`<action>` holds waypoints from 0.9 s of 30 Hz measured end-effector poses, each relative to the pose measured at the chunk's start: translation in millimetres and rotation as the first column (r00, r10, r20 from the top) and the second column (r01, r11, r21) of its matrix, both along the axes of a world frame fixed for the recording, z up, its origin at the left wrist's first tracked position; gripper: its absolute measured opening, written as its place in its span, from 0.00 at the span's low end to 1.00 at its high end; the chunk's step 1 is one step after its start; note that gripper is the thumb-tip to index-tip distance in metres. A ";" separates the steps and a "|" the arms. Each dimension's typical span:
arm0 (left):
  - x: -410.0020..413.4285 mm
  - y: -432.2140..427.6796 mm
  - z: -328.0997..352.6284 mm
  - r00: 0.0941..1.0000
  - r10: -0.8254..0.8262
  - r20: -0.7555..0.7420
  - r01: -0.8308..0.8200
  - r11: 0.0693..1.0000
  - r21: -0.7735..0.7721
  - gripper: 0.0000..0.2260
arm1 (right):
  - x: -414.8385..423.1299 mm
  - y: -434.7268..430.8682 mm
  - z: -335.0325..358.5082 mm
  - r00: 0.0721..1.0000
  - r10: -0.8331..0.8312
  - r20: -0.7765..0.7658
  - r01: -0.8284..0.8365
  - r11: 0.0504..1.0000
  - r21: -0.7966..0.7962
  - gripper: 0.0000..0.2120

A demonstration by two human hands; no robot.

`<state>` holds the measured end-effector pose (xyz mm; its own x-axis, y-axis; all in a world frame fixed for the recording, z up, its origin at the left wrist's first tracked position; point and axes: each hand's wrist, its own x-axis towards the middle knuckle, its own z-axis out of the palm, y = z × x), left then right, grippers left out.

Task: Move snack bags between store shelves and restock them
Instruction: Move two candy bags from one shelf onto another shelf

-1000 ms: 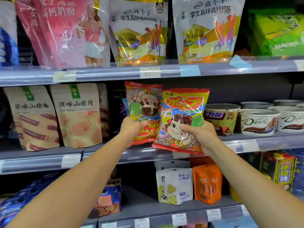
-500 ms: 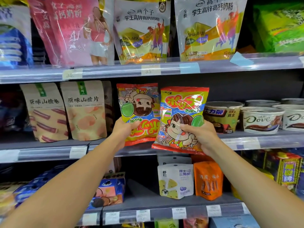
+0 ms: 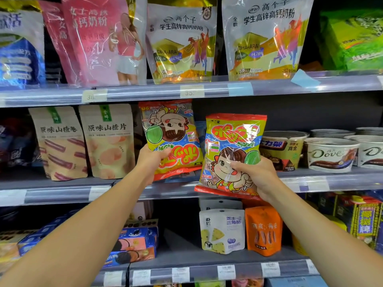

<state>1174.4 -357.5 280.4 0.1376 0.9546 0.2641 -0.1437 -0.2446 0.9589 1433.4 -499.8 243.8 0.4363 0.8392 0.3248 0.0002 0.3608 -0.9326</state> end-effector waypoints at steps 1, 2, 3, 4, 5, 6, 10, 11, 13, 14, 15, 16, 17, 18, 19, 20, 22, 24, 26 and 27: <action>-0.9 0.3 0.3 1.000 0.002 0.001 -0.002 1.000 -0.004 0.11 | -0.2 0.3 -1.3 1.000 -0.002 0.004 0.002 1.000 -0.002 0.20; -1.7 0.3 0.1 1.000 0.004 0.000 -0.004 1.000 -0.006 0.12 | -0.2 0.7 -2.6 1.000 -0.006 0.008 0.006 1.000 -0.003 0.19; -2.8 -0.1 0.2 1.000 0.007 0.001 -0.007 1.000 -0.006 0.12 | -0.3 1.0 -3.3 1.000 -0.010 0.012 0.010 1.000 -0.005 0.19; -4.0 -0.4 0.3 1.000 0.010 0.003 -0.010 1.000 -0.005 0.12 | -0.4 1.3 -3.7 1.000 -0.012 0.015 0.012 1.000 -0.007 0.19; -5.8 -0.7 0.6 1.000 0.013 0.002 -0.013 1.000 -0.004 0.11 | -0.4 1.7 -3.6 1.000 -0.013 0.014 0.013 1.000 -0.009 0.18; -7.3 -1.1 1.1 1.000 0.014 0.001 -0.014 1.000 -0.005 0.11 | -0.5 2.2 -3.4 1.000 -0.013 0.012 0.013 1.000 -0.012 0.18; -15.1 -3.1 2.6 1.000 0.016 -0.011 -0.016 1.000 0.000 0.11 | -1.5 4.0 -1.7 1.000 -0.003 0.014 0.003 1.000 -0.017 0.20; -17.4 -3.9 2.3 1.000 0.017 -0.016 -0.017 1.000 0.004 0.11 | -2.8 4.0 -1.4 1.000 0.006 0.015 -0.005 1.000 -0.012 0.20; -22.0 -7.1 0.2 0.999 0.019 -0.030 -0.019 1.000 0.020 0.11 | -5.9 3.6 -1.2 1.000 0.027 0.005 -0.027 1.000 -0.002 0.20; -24.4 -9.4 -1.7 0.999 0.026 -0.038 -0.025 0.999 0.028 0.10 | -7.6 3.6 -1.4 0.999 0.042 -0.003 -0.042 0.999 -0.001 0.21; -27.3 -12.6 -4.0 0.998 0.038 -0.045 -0.037 0.999 0.030 0.10 | -9.5 3.7 -2.1 0.998 0.061 -0.009 -0.061 0.998 -0.003 0.21; -30.4 -16.2 -6.6 0.997 0.052 -0.052 -0.050 0.998 0.031 0.10 | -11.4 4.4 -2.9 0.997 0.080 -0.010 -0.081 0.997 -0.006 0.21; -34.4 -20.3 -9.0 0.996 0.063 -0.058 -0.061 0.998 0.031 0.10 | -13.5 5.2 -3.8 0.995 0.099 -0.009 -0.099 0.995 -0.009 0.21; -38.8 -24.8 -11.4 0.996 0.067 -0.065 -0.065 0.997 0.029 0.10 | -16.0 6.4 -4.6 0.993 0.116 -0.009 -0.116 0.993 -0.011 0.21; -44.2 -29.6 -13.6 0.995 0.067 -0.076 -0.066 0.998 0.024 0.11 | -19.0 7.5 -5.5 0.991 0.133 -0.010 -0.133 0.991 -0.011 0.20; -50.0 -34.4 -16.0 0.994 0.067 -0.087 -0.066 0.998 0.017 0.11 | -22.3 8.7 -6.5 0.989 0.150 -0.010 -0.150 0.989 -0.011 0.20; -63.3 -44.0 -21.3 0.991 0.073 -0.109 -0.073 0.997 0.000 0.11 | -29.5 9.7 -8.4 0.983 0.182 -0.003 -0.182 0.983 -0.017 0.19; -77.6 -53.4 -26.5 0.988 0.090 -0.124 -0.092 0.996 -0.011 0.10 | -37.6 9.9 -11.4 0.979 0.202 0.004 -0.202 0.979 -0.017 0.18; -93.2 -61.3 -31.2 0.983 0.127 -0.131 -0.129 0.992 -0.005 0.09 | -47.7 10.0 -15.5 0.979 0.206 0.000 -0.206 0.979 -0.007 0.15; -101.7 -65.2 -32.9 0.981 0.143 -0.134 -0.145 0.989 -0.004 0.09 | -53.8 9.8 -17.5 0.978 0.208 -0.002 -0.208 0.978 -0.003 0.14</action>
<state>1072.7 -422.7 247.6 0.0318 0.9703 0.2397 0.0209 -0.2404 0.9704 1379.6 -490.0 226.2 0.2527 0.9126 0.3214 -0.0757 0.3498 -0.9337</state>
